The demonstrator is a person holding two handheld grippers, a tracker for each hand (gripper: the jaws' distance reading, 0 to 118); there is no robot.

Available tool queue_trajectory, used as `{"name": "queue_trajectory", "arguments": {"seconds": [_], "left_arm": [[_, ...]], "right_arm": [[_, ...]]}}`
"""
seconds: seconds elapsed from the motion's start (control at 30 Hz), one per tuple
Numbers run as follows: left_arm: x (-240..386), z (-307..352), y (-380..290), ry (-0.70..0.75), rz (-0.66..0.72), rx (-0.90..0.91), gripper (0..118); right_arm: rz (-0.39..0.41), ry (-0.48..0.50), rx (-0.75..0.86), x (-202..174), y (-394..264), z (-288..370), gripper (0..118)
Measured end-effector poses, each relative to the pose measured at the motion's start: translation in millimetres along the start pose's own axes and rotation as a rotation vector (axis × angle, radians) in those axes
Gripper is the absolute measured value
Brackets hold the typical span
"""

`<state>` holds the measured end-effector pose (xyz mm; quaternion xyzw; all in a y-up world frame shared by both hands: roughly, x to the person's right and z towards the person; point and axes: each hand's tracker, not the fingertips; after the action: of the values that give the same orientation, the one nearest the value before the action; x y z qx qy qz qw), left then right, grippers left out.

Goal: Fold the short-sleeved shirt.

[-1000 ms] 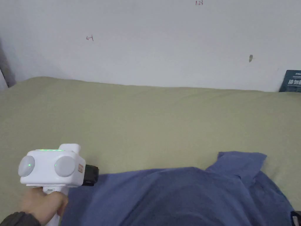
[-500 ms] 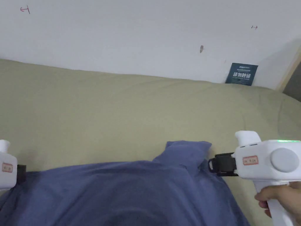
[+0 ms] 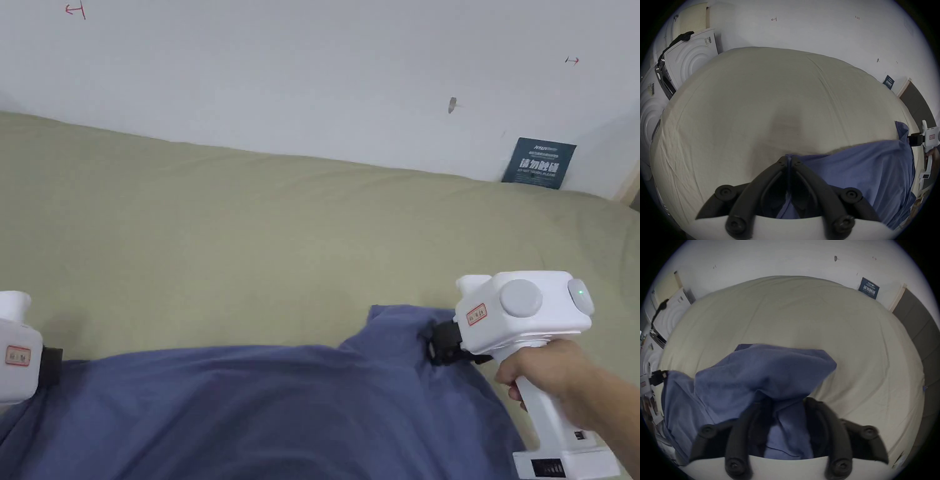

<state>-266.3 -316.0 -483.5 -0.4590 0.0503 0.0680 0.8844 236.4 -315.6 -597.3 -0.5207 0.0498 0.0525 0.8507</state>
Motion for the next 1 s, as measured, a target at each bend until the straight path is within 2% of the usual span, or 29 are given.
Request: {"name": "queue_trajectory", "arguments": {"seconds": [0.03, 0.07, 0.23, 0.43, 0.83, 1.0], "left_arm": [[-1, 0, 0, -0.004, -0.004, 0.0, 3], [-2, 0, 1, -0.009, -0.004, 0.001, 4], [-7, 9, 1, -0.072, 0.011, 0.023, 4], [-6, 44, 1, -0.115, -0.059, 0.085, 3], [-20, 160, -28, -0.196, -0.185, 0.199, 3], [-39, 205, -55, -0.218, -0.22, 0.213, 3]], "right_arm": [[-0.007, 0.041, 0.003, 0, 2, 2, 5], [-0.015, 0.067, 0.013, -1, 1, 5, 5], [-0.009, 0.057, 0.108, -9, -12, 31, 5], [-0.04, 0.152, 0.228, -15, -35, 85, 5], [-0.082, 0.147, 0.351, -14, -114, 213, 5], [-0.065, 0.133, 0.404, -17, -162, 271, 5]]}}
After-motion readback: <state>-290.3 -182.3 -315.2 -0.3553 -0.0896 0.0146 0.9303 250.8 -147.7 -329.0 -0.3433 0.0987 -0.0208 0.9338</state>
